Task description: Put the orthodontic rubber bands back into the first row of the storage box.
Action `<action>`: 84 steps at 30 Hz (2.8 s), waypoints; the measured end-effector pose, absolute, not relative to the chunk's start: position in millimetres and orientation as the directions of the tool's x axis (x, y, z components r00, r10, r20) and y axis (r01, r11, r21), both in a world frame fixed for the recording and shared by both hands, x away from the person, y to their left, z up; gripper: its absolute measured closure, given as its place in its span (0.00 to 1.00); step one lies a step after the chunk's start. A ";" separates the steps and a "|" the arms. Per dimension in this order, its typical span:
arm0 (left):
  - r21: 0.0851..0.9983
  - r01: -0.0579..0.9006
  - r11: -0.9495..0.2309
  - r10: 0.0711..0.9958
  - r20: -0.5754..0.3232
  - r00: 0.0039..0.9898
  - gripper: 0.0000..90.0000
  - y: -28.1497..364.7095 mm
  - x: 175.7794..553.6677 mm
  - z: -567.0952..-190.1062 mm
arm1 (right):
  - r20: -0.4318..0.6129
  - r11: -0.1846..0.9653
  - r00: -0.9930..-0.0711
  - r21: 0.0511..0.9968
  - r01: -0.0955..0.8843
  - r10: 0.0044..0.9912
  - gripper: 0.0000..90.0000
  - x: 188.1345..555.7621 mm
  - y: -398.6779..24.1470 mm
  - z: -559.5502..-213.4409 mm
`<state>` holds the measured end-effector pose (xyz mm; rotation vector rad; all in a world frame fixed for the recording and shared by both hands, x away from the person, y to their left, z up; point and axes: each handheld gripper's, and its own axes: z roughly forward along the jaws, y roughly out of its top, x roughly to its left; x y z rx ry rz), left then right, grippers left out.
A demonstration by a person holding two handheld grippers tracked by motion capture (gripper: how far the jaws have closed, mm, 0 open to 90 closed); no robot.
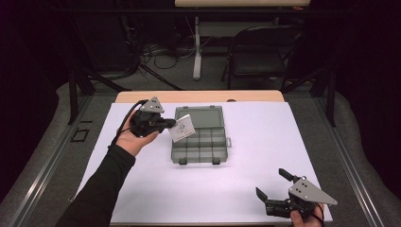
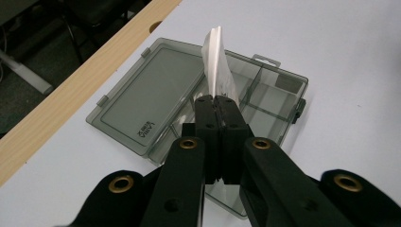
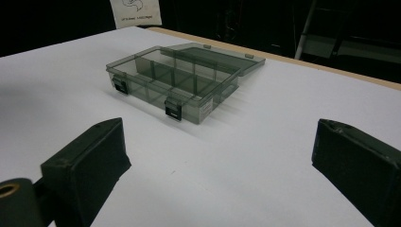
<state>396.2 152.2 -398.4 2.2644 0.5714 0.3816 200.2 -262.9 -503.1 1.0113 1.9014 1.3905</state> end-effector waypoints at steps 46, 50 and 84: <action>0.596 0.317 -0.738 0.466 0.110 0.878 0.99 98.0 458.4 -437.3 | -0.011 0.174 -0.558 0.955 0.239 0.829 0.04 202.7 -262.5 -503.6; 0.583 0.325 -0.744 0.462 0.099 0.881 0.99 97.0 459.7 -442.4 | -0.008 0.173 -0.557 0.954 0.244 0.830 0.04 202.9 -262.7 -503.7; 0.574 0.363 -0.734 0.479 0.059 0.876 0.95 101.4 458.0 -470.7 | -0.012 0.177 -0.559 0.954 0.242 0.829 0.04 203.0 -262.4 -503.5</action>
